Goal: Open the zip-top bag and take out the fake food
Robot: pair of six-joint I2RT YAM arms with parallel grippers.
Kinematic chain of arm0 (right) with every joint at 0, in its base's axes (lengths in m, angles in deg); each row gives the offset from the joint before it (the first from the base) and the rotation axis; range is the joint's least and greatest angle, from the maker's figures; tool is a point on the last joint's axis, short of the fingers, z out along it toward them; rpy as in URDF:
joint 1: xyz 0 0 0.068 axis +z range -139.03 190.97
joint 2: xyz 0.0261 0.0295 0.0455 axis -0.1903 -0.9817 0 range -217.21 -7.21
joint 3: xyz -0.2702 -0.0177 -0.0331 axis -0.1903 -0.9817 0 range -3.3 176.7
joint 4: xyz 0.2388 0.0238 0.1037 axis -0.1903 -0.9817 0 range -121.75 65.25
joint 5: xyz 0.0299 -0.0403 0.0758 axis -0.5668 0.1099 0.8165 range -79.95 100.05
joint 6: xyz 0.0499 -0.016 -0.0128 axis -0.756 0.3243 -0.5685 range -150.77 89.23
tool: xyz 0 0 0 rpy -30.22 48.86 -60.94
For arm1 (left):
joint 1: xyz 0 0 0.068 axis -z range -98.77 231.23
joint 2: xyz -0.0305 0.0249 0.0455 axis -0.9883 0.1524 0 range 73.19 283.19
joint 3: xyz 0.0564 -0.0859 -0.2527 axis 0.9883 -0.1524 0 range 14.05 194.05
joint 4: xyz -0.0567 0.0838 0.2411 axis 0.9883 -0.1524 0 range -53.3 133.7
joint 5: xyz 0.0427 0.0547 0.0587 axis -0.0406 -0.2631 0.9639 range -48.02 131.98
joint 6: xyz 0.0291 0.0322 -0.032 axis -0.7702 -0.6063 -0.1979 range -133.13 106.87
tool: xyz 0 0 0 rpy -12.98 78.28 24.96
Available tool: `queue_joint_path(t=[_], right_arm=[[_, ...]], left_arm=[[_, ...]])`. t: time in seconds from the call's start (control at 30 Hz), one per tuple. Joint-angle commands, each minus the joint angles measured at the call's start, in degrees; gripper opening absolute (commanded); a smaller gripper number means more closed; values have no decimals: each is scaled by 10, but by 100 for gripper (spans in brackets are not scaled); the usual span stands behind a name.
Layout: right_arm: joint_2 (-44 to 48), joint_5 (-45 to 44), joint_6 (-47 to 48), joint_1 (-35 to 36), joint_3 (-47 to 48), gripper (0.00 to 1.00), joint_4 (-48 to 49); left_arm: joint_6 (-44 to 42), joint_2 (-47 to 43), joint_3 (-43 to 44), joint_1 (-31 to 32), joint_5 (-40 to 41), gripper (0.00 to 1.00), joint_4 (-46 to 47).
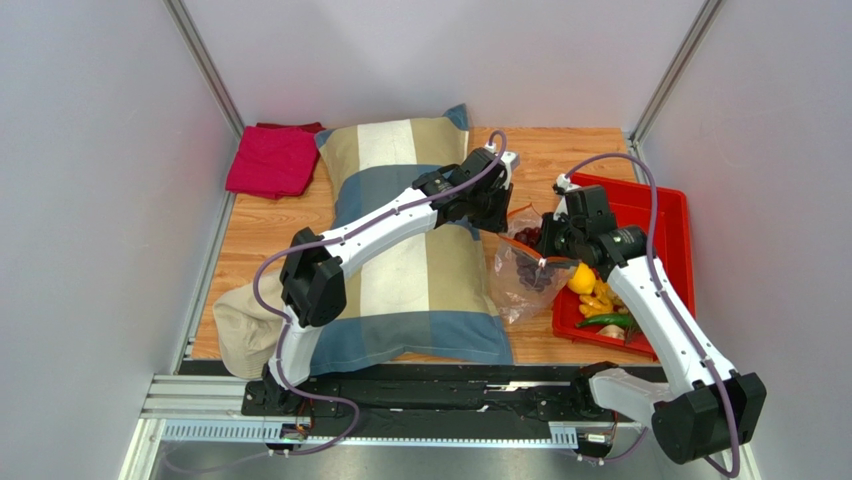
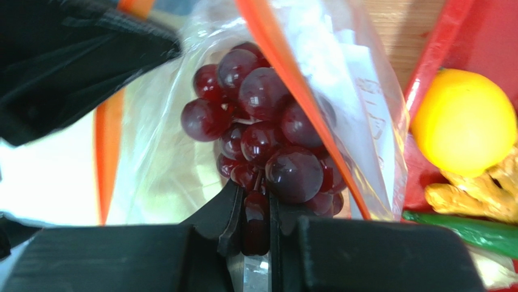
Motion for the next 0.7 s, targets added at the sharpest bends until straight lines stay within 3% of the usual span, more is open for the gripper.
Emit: queue_joint_path(t=[0.0, 0.37, 0.6, 0.67], right_arm=[[52, 39, 26, 0, -4, 0, 68], [130, 3, 24, 0, -13, 0, 109], [101, 26, -23, -1, -33, 0, 280], [80, 40, -31, 0, -5, 0, 284]], left_arm=[[-20, -9, 24, -3, 17, 0, -21], [-19, 1, 36, -4, 20, 0, -47], [-26, 9, 43, 18, -5, 0, -30], [-24, 7, 43, 19, -14, 0, -30]])
